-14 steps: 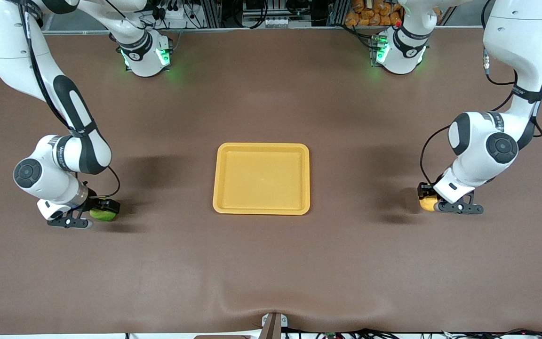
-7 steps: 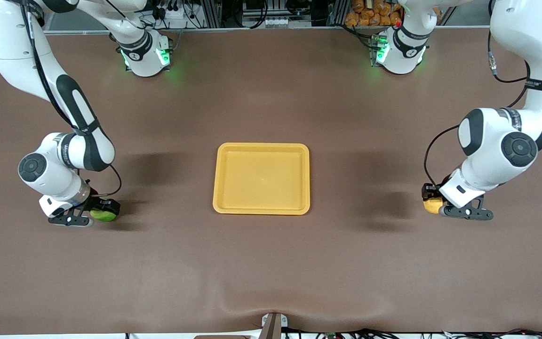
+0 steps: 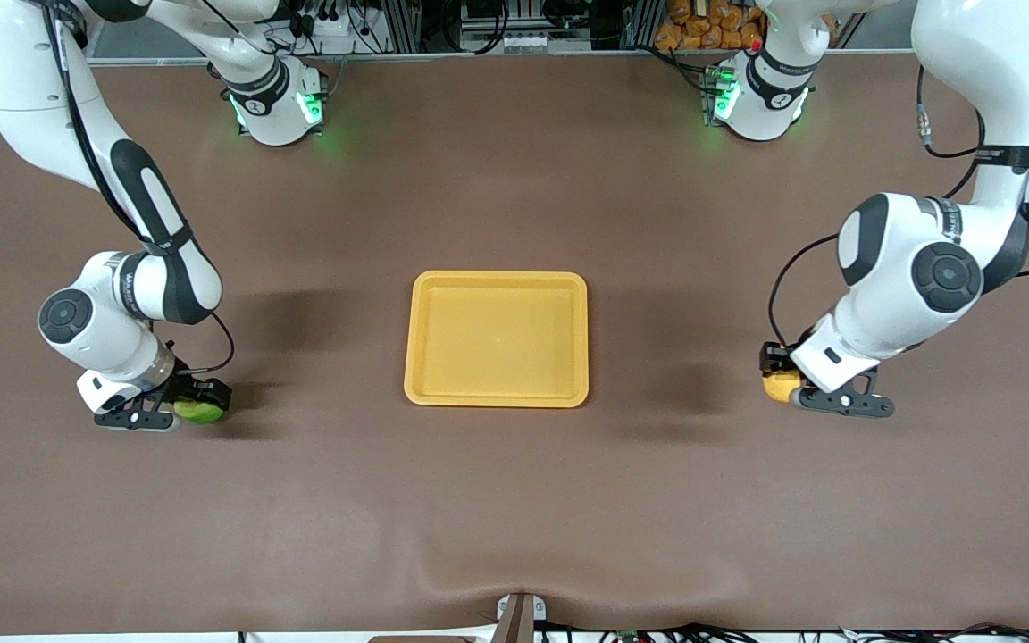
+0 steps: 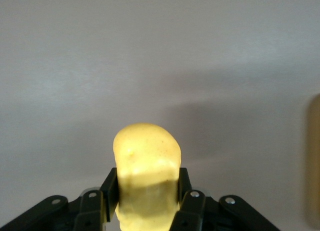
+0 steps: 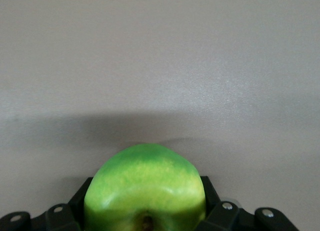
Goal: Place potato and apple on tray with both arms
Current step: 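Lift the apple with the right gripper while the left gripper carries potato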
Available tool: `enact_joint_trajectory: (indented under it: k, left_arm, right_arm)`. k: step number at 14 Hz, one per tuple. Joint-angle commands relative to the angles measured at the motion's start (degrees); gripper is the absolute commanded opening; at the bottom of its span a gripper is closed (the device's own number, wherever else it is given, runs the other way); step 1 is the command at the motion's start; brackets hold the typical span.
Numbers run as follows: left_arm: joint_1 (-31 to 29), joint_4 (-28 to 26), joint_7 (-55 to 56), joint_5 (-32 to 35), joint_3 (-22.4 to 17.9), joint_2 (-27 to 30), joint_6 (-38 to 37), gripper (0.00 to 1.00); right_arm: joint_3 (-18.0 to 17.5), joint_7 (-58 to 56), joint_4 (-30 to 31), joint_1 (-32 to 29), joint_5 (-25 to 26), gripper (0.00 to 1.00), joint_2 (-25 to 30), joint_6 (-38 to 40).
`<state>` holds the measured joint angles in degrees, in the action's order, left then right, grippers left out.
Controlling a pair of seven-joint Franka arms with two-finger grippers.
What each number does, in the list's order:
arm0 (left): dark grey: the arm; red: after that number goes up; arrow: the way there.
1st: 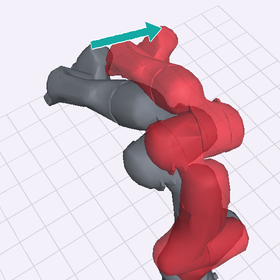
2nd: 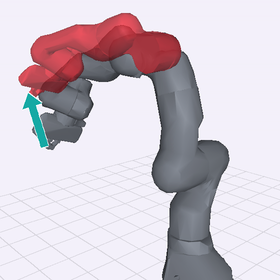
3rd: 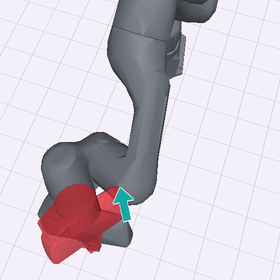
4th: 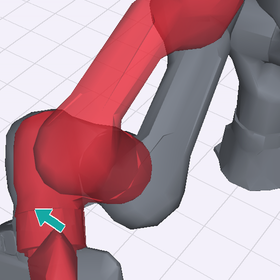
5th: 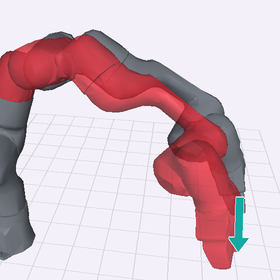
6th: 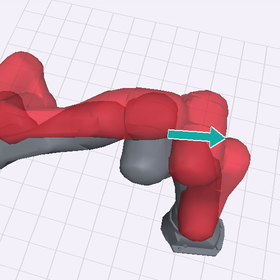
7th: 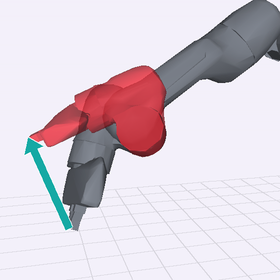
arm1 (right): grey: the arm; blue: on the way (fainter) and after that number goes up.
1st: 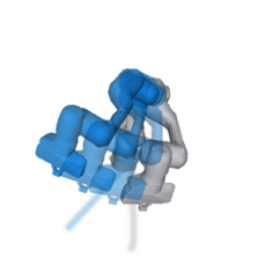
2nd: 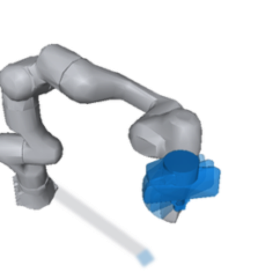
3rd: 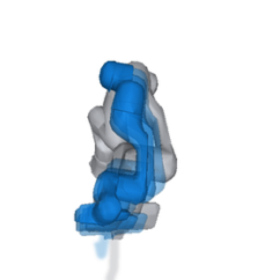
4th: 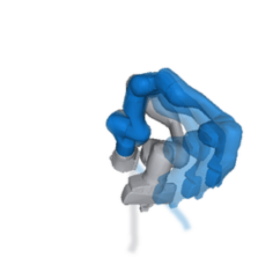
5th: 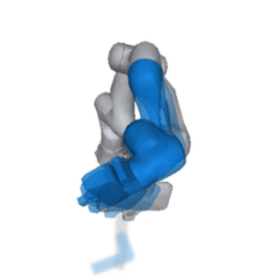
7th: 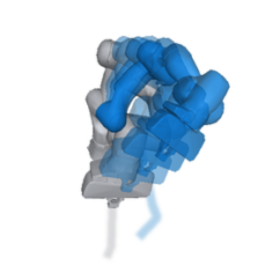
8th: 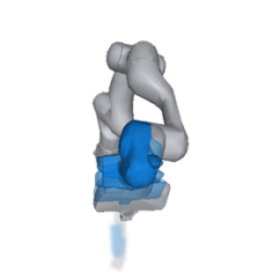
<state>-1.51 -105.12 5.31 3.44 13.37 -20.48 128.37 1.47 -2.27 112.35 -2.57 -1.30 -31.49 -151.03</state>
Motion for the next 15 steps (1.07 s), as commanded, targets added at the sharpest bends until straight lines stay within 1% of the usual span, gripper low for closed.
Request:
enact_joint_trajectory:
  k: [1, 4, 6, 8, 10, 11, 12, 14, 15]
  left_arm:
    - [-0.25, 0.09, 2.68, 0.87, 1.82, 2.46, -3.90, 0.00]
    - [0.54, 0.09, 7.42, 0.96, 4.11, 2.72, -5.32, 0.00]
    - [3.43, 0.27, 12.59, 0.96, 4.82, 2.64, -5.41, 0.00]
    - [7.99, 1.49, 20.23, 1.04, 4.73, 1.94, -5.50, 0.00]
    - [11.16, 1.93, 26.92, 1.13, 4.73, 0.53, -5.50, 0.00]
    - [12.57, 2.63, 29.13, 1.13, 4.73, -0.26, -5.50, 0.00]
    - [14.06, 3.34, 31.32, 1.13, 4.73, -0.96, -5.50, 0.00]
    - [16.79, 5.79, 36.68, 1.31, 4.73, -3.24, -5.50, 0.00]
    - [18.20, 6.85, 38.71, 1.31, 4.64, -4.38, -5.50, 0.00]
  right_arm:
    - [0.03, -2.12, 1.11, 0.28, -0.11, 0.00, 4.15, 4.85]
    - [-0.59, -2.92, 0.67, 1.16, -0.11, 0.00, 8.18, 13.72]
    - [-0.67, -7.28, 0.85, 2.13, -0.11, 0.00, 10.30, 16.99]
    - [-0.94, -18.15, 0.76, 3.88, -0.11, 0.00, 12.41, 18.31]
    - [-1.55, -34.74, 0.50, 3.89, -0.72, 0.00, 12.33, 18.23]
    - [-2.16, -41.43, -0.11, 4.06, -2.64, 0.00, 12.33, 18.32]
    - [-2.95, -46.63, -0.90, 4.32, -4.14, 0.00, 12.33, 18.32]
    - [-4.18, -52.81, -1.35, 4.94, -4.33, 0.00, 12.59, 18.32]
    - [-5.76, -54.93, -1.52, 5.12, -4.33, 0.00, 13.03, 18.41]
